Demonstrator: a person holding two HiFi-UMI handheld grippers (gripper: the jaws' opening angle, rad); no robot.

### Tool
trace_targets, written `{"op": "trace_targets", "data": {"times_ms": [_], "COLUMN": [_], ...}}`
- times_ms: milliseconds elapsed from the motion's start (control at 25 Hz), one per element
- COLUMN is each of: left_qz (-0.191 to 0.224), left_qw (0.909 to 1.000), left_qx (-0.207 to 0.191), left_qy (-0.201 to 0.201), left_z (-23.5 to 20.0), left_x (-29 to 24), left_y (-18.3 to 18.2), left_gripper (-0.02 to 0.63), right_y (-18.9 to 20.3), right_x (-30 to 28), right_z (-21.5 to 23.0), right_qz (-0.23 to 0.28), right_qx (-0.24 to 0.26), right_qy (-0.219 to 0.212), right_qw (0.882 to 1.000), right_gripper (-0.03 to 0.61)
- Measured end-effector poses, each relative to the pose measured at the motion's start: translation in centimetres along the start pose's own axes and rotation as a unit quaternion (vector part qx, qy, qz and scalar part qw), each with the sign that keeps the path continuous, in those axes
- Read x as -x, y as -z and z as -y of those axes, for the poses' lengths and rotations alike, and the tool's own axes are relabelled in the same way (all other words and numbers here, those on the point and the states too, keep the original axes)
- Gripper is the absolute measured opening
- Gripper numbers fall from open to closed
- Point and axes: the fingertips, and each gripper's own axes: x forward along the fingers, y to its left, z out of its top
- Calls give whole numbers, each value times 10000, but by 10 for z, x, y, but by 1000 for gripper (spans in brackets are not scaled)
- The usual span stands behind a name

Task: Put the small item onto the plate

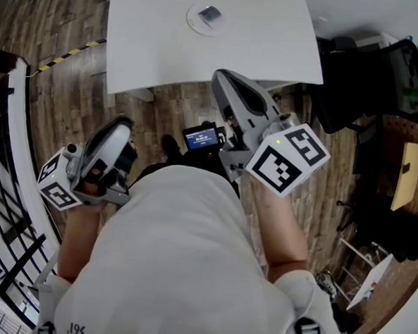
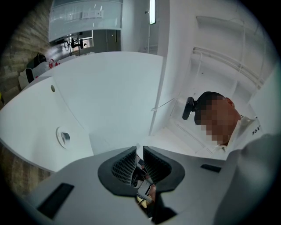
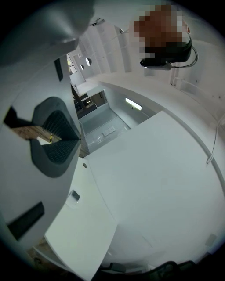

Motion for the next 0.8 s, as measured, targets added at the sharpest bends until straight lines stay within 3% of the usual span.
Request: {"op": "trace_targets", "data": {"times_ms": [240, 800], "left_qz": [80, -31], "left_qw": [10000, 9994], "left_qx": [20, 281], "left_qy": [-10, 194], "left_z": [2, -4], "left_x": [-3, -42], "left_y": [1, 22], "left_gripper": [49, 49], "right_y": [-16, -35], "right_x": [-2, 16], "right_z": [-8, 22], "right_qz": [101, 68], "right_qx": [205, 331], "right_qy": [-106, 19], "right_qw": [9997, 9994], "right_gripper": [0, 0]}}
